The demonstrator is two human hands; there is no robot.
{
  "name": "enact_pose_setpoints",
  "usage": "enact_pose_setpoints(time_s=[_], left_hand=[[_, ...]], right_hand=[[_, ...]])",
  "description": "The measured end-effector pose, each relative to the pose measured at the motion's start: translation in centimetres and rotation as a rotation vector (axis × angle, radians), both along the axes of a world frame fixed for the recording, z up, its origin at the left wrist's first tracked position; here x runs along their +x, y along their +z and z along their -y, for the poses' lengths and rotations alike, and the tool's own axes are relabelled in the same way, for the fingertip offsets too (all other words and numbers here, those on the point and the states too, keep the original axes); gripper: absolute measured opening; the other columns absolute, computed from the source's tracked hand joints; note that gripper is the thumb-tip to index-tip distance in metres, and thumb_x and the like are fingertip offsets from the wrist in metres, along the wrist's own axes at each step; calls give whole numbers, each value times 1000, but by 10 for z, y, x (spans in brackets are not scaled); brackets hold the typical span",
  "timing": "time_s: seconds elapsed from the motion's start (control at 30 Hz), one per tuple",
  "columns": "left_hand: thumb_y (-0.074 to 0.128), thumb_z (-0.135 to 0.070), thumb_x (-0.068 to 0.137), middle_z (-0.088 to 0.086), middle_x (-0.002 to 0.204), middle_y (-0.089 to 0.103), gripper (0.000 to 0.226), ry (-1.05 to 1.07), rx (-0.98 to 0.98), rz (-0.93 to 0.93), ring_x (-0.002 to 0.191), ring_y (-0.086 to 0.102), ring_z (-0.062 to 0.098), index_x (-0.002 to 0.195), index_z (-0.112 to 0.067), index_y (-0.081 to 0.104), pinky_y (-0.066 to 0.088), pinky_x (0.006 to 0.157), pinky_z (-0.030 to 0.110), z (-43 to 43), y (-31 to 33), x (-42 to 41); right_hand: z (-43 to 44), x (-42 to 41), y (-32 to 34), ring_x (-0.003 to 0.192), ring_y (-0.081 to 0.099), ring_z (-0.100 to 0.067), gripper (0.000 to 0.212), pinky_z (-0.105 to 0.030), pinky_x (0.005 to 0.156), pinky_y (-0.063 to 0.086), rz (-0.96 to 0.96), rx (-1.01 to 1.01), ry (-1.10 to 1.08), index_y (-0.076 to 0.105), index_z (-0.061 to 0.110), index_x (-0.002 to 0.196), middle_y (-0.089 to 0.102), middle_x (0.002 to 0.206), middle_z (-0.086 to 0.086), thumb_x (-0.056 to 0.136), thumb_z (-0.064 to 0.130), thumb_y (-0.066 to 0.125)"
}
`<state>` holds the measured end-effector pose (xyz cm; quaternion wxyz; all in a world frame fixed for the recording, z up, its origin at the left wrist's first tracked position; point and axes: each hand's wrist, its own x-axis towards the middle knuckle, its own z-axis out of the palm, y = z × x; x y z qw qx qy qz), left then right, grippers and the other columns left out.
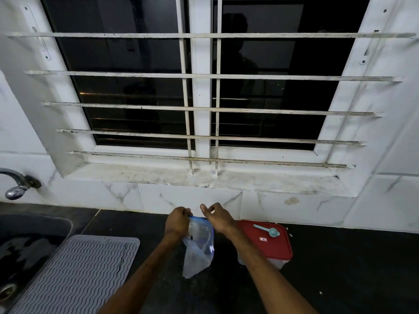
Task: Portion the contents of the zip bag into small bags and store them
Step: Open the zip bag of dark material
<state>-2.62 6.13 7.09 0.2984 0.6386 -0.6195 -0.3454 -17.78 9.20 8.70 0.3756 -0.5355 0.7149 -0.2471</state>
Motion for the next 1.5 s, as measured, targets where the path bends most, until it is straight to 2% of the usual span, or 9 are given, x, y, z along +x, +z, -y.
enact_pose_setpoints(time_s=[0.2,0.37,0.47,0.7,0.93,1.03,1.17,1.33,1.5], left_hand=[[41,4,98,21,92,59,20,343,151,-540,75,60,29,88,-1,58,56,62,34,7,-6,0],[43,-16,103,14,70,50,25,450,250,-910,61,52,27,87,-1,55,50,54,34,-3,7,7],[54,-49,96,16,82,66,44,276,152,-762,76,65,29,92,-5,59,57,70,41,-16,9,6],[62,-47,91,5,76,71,35,-131,79,3,72,66,15,82,-13,67,53,72,33,-23,-1,14],[60,-7,95,22,107,71,22,-246,178,-436,102,68,36,114,4,65,53,95,49,-19,13,9],[57,-23,98,15,100,74,27,-338,329,-460,96,69,28,109,-1,70,56,88,41,-23,16,15],[46,-34,102,12,73,56,42,20,389,-577,67,57,21,80,-3,62,51,62,32,-28,17,2],[43,-14,105,26,95,63,33,292,323,-783,81,62,32,96,14,59,54,83,43,-30,11,-15],[39,-8,103,31,104,67,32,243,282,-863,80,68,33,93,7,65,58,71,36,-39,14,-15]], right_hand=[[-9,10,15,86,68,-26,65,-35,68,58,-246,212,150,54,9,115,65,107,-12,79,61,66],[-4,2,17,75,70,-28,23,-40,72,62,78,255,-15,61,0,106,63,86,-13,90,17,65],[-2,2,14,63,62,-19,11,-49,76,60,357,139,-94,62,6,86,61,75,-9,95,5,55],[-1,9,27,59,51,-15,22,-21,51,46,511,197,-150,64,6,90,56,70,-6,96,4,43],[3,4,19,70,53,-24,8,-28,62,41,452,172,-90,60,10,80,56,80,-13,75,14,55],[3,-7,9,73,55,-20,12,-26,63,41,288,62,-94,60,11,83,58,83,-10,73,15,63],[-5,-10,-4,91,60,-21,49,-27,70,46,27,-59,-81,51,14,114,59,101,-5,80,39,75],[-8,4,-6,117,46,-31,66,-39,87,46,-307,-174,-120,39,8,129,47,128,-13,85,48,68],[-1,7,-3,104,65,-33,44,-39,87,56,-76,12,-214,63,2,116,66,118,-17,96,39,55]])
